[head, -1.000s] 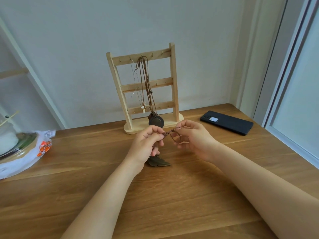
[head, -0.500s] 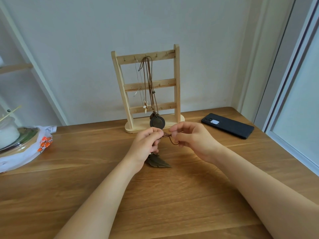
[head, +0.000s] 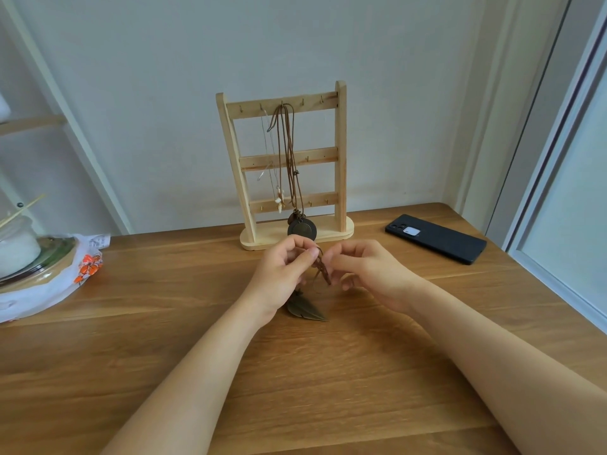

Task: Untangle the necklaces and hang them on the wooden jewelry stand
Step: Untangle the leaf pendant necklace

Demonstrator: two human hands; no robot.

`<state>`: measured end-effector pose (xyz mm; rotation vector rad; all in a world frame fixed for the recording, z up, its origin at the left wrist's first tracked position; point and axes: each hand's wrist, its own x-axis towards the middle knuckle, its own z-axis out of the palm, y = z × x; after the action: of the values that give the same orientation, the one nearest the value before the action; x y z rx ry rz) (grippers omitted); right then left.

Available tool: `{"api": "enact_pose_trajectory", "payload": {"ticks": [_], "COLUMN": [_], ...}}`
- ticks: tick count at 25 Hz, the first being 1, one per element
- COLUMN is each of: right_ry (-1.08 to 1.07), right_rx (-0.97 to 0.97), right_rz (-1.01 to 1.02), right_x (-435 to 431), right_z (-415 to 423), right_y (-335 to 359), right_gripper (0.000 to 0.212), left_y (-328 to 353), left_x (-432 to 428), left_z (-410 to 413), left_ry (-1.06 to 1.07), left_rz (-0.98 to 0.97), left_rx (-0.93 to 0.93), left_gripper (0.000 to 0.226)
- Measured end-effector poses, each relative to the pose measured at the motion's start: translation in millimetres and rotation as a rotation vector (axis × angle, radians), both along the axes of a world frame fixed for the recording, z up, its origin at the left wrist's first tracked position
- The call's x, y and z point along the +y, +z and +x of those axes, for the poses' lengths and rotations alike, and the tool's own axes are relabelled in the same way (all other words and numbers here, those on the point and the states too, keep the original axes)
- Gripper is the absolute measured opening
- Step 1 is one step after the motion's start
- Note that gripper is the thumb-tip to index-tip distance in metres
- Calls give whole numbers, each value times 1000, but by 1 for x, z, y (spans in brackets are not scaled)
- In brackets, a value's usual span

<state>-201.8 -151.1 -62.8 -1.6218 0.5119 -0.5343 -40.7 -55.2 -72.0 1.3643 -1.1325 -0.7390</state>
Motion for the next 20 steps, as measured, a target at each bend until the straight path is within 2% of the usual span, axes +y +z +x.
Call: {"api": "enact_pose_trajectory", "payload": {"ticks": [5,8,10,12,15,20], "right_ry": [-101,-62,-71,-99,-80,13], "right_rx": [-100,-115,-139,-159,-211,-102], "right_rz": [235,395,440,436,438,189], "right_x": [-5,-6,-10,-15,-20,-15], "right_z": [2,1,-2,-7,-11,-9], "right_y": [3,5,7,10,8,1], "right_gripper": [15,20,15,3,16,22], "left_y": [0,1,0,1,3,2], "left_x": [1,2,2,3,5,3], "left_z": [2,3,5,4,2,5], "left_ry": [-76,-80,-69,-77,-79,-3], "left_rz": [58,89,117,138,90,32], "left_rx": [-83,-184,-292,-329,-184,-65], "left_gripper": [11,18,13,6,13,7]}}
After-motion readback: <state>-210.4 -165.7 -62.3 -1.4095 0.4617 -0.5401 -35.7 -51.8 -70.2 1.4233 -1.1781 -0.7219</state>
